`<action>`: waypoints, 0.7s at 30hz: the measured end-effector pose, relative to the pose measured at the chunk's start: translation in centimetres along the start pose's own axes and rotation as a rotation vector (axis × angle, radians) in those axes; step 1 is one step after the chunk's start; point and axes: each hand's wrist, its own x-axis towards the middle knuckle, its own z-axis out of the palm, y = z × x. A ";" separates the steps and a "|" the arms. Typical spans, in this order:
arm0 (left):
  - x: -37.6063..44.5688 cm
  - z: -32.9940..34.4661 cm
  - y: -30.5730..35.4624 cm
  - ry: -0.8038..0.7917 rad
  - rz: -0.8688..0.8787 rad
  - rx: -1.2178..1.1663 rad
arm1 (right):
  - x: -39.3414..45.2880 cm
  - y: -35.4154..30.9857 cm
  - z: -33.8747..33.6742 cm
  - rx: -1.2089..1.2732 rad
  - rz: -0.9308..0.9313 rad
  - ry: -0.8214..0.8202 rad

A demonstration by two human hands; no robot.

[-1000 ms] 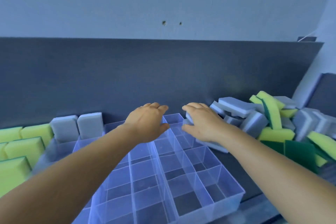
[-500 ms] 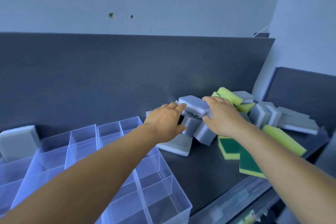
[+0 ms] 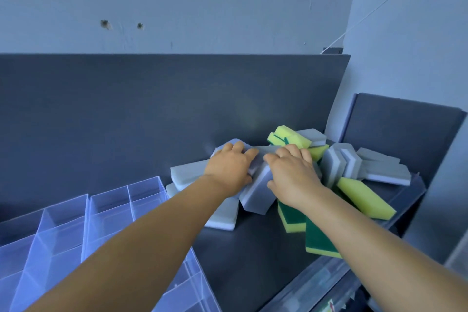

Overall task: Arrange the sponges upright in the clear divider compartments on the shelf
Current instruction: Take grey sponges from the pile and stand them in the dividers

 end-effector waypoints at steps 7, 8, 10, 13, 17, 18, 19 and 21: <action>0.0 0.0 0.0 0.051 0.038 0.042 | 0.0 0.5 -0.2 0.042 -0.058 0.005; 0.1 0.1 -0.1 0.030 0.047 0.061 | 0.0 0.5 -0.1 0.044 -0.070 0.004; 0.1 0.3 -0.1 -0.008 0.036 0.114 | -0.2 0.6 -0.2 0.052 -0.085 -0.002; 0.1 0.4 0.0 0.037 -0.022 0.117 | -0.7 0.7 -0.5 0.076 -0.092 0.003; 0.0 0.8 0.0 0.151 -0.054 0.067 | -1.4 0.8 -1.2 0.139 -0.081 0.022; 0.1 0.8 -0.1 0.172 -0.051 0.065 | -1.5 0.8 -1.4 0.151 -0.077 0.025; 0.0 0.9 -0.3 0.184 -0.051 0.059 | -1.7 0.9 -1.6 0.161 -0.071 0.029; -0.1 0.7 -0.8 0.184 -0.053 0.047 | -1.9 1.0 -1.9 0.181 -0.054 0.039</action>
